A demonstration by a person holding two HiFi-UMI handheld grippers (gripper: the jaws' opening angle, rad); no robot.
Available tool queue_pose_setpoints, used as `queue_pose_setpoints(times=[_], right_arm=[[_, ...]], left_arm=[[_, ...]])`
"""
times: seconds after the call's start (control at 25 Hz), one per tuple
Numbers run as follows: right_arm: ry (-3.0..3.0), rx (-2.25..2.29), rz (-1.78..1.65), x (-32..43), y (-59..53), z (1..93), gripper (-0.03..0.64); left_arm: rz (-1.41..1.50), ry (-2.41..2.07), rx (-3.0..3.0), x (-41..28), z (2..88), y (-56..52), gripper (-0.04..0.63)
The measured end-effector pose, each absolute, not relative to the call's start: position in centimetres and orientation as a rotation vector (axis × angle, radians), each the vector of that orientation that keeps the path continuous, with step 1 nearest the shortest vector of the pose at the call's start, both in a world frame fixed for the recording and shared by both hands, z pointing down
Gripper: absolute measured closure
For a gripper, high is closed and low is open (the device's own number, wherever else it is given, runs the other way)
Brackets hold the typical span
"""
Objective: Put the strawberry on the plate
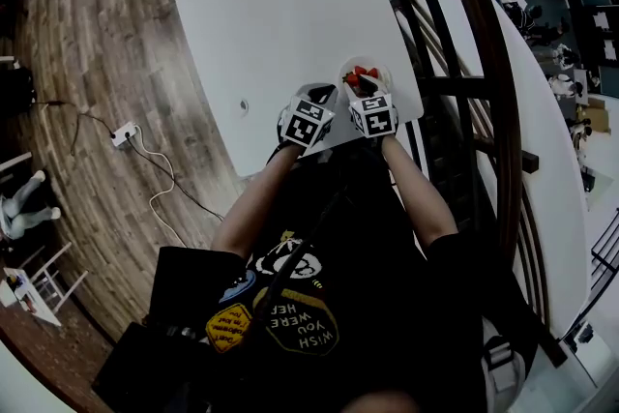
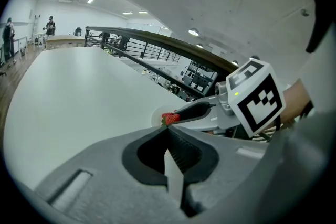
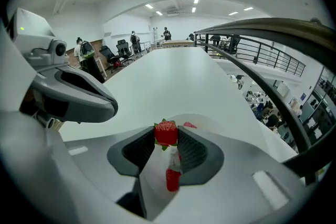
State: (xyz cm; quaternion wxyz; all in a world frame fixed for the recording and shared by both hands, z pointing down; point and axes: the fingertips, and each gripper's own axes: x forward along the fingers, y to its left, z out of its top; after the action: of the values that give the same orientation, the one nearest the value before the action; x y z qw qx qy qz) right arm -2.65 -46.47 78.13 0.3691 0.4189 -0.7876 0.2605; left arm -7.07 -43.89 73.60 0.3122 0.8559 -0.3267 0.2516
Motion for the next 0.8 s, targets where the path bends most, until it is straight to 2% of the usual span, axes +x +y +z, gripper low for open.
queue_pose_setpoints(times=[0.8], right_arm=[[-1.865,0.978,0.52,-3.5,-46.8,80.0,0.465]], left_arm=[[0.618,-0.876,2.194,-7.5,73.5,-43.1,0.595]])
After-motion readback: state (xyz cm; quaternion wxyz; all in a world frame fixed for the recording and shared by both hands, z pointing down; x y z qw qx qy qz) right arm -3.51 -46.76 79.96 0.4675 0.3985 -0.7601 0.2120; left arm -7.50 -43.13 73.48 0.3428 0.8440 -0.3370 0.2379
